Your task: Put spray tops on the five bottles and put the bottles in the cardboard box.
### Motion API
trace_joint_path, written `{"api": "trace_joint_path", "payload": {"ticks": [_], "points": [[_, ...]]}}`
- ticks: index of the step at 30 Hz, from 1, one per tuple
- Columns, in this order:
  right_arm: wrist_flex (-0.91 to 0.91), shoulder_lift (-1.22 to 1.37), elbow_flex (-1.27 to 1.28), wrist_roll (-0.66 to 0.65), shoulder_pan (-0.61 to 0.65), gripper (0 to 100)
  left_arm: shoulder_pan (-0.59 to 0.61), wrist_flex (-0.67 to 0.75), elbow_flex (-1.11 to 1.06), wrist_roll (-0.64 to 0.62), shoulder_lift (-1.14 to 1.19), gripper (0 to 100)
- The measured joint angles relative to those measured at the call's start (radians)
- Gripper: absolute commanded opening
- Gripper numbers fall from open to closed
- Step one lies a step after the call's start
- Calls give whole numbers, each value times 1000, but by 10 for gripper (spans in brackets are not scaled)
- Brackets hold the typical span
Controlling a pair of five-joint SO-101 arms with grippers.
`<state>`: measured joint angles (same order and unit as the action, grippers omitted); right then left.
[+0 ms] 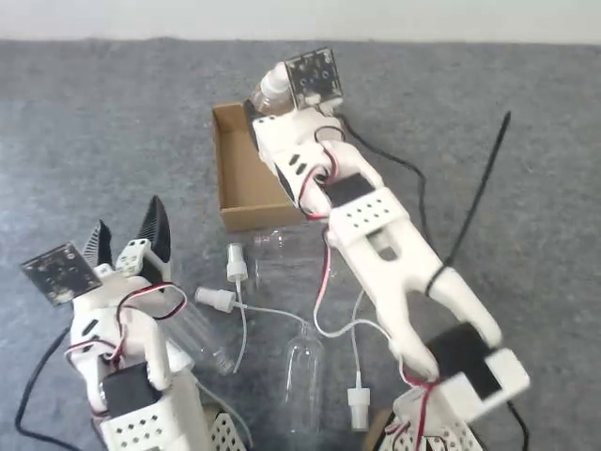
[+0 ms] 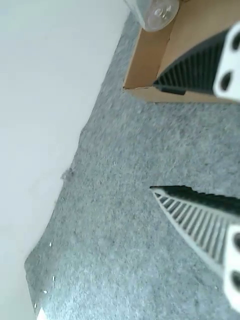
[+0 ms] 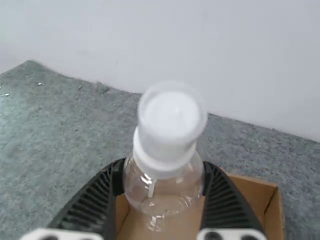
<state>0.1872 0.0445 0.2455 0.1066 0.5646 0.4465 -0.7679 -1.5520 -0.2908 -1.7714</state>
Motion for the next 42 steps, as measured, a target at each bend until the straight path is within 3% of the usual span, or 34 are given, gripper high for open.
{"api": "trace_joint_path", "payload": {"ticks": [17, 27, 42], "points": [[0, 440, -450, 0, 11, 8, 8, 0, 0, -8, 0, 272], [0, 666, -614, -115, 78, 7, 8, 0, 0, -8, 0, 272], [-2, 881, -825, -127, 74, 10, 8, 0, 0, -8, 0, 272]]}}
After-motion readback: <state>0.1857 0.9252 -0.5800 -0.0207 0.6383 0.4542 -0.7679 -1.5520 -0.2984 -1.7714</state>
